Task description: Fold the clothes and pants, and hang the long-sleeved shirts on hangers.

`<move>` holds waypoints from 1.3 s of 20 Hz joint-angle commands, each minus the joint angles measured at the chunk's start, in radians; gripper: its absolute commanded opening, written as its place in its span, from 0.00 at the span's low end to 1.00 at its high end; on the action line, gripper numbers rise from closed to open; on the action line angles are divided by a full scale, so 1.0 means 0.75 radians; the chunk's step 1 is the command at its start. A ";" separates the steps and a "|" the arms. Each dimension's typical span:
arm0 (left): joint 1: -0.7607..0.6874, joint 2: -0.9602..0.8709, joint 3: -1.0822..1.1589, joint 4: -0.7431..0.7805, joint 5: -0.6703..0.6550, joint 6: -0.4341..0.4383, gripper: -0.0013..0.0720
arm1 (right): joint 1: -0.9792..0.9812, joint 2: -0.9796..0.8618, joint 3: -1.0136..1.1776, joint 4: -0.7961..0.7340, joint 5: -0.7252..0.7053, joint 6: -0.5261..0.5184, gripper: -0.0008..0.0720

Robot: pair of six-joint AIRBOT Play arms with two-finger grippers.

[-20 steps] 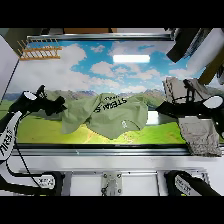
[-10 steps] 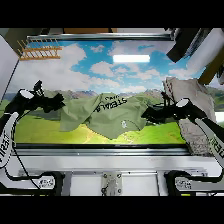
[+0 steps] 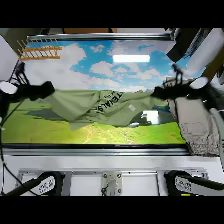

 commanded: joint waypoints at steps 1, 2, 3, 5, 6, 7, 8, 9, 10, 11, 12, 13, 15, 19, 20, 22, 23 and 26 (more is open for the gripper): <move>0.000 0.302 0.176 0.074 -0.085 0.007 0.03 | -0.124 0.202 0.435 -0.067 0.183 -0.007 0.04; 0.001 0.395 0.222 0.074 -0.109 0.006 0.03 | -0.148 0.254 0.527 -0.067 0.191 -0.007 0.04; 0.000 0.480 0.253 0.074 -0.129 0.006 0.03 | -0.168 0.313 0.602 -0.068 0.186 -0.022 0.04; 0.000 0.656 0.277 0.074 -0.168 0.006 0.03 | -0.199 0.429 0.675 -0.068 0.167 -0.036 0.04; 0.000 0.735 0.277 0.074 -0.197 0.006 0.03 | -0.212 0.489 0.679 -0.073 0.152 -0.035 0.04; 0.000 0.799 0.277 0.074 -0.231 0.005 0.03 | -0.219 0.538 0.679 -0.100 0.150 -0.035 0.04; 0.000 0.861 0.277 0.074 -0.280 0.001 0.03 | -0.219 0.585 0.679 -0.141 0.155 -0.034 0.04; 0.000 0.912 0.277 0.074 -0.330 -0.001 0.03 | -0.219 0.625 0.679 -0.187 0.161 -0.034 0.04; 0.000 0.954 0.277 0.074 -0.379 -0.014 0.03 | -0.219 0.663 0.679 -0.231 0.175 -0.027 0.04; 0.001 0.994 0.277 0.075 -0.429 -0.035 0.03 | -0.219 0.694 0.679 -0.277 0.192 -0.002 0.04; 0.000 1.020 0.271 0.074 -0.469 -0.068 0.03 | -0.219 0.716 0.679 -0.310 0.212 0.031 0.04; 0.001 1.046 0.244 0.074 -0.503 -0.124 0.03 | -0.219 0.731 0.679 -0.334 0.235 0.065 0.04; 0.000 1.082 0.129 0.073 -0.569 -0.220 0.03 | -0.218 0.726 0.679 -0.334 0.284 0.125 0.04; 0.000 1.022 -0.227 0.058 -0.636 -0.321 0.03 | -0.185 0.544 0.673 -0.281 0.370 0.183 0.04; 0.000 0.963 -0.300 0.065 -0.613 -0.320 0.03 | -0.141 0.466 0.672 -0.284 0.395 0.183 0.04; -0.002 0.801 -0.401 0.031 -0.508 -0.292 0.03 | -0.028 0.268 0.672 -0.307 0.419 0.197 0.04; -0.012 0.708 -0.429 0.016 -0.420 -0.234 0.03 | 0.032 0.155 0.672 -0.358 0.399 0.197 0.04; -0.084 0.363 -0.396 0.022 -0.059 -0.126 0.03 | 0.150 -0.141 0.674 -0.520 0.157 0.210 0.04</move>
